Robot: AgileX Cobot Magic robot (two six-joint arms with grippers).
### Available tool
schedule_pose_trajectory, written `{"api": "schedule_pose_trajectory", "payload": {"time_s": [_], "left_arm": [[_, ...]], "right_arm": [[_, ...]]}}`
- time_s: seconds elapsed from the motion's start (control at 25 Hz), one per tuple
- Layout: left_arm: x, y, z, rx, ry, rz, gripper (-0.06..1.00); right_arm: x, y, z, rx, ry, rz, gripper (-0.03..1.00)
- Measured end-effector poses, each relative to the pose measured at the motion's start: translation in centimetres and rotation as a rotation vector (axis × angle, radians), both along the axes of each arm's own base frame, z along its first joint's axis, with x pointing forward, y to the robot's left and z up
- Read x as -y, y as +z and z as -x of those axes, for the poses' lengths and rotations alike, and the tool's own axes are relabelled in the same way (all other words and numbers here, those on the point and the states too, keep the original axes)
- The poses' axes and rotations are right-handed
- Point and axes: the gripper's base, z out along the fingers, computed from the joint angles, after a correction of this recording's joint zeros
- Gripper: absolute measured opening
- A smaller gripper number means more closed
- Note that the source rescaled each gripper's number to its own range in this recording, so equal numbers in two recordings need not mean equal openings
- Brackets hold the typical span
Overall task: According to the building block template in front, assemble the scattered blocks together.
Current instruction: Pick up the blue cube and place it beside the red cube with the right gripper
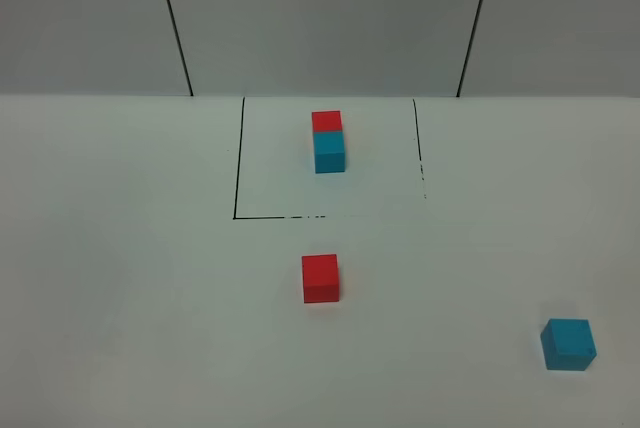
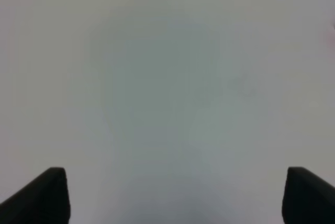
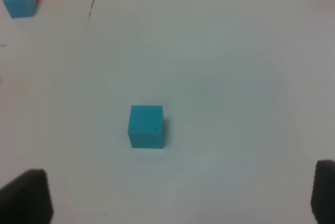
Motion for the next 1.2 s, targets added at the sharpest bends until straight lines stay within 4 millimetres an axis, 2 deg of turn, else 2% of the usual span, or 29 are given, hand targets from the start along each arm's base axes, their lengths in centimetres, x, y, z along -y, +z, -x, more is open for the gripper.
{"api": "schedule_pose_trajectory", "payload": {"time_s": [0.2, 0.48, 1.2], "left_arm": [[0.1, -1.2, 1.8, 0.048, -0.001, -0.001, 0.89], [0.2, -2.2, 3.1, 0.100, 0.001, 0.002, 0.89], [0.2, -2.2, 3.3, 0.110, -0.004, 0.010, 0.89]], "right_arm": [[0.0, 0.0, 0.0, 0.000, 0.000, 0.000, 1.00], [0.0, 0.0, 0.0, 0.000, 0.000, 0.000, 1.00], [0.0, 0.0, 0.0, 0.000, 0.000, 0.000, 1.00]]}}
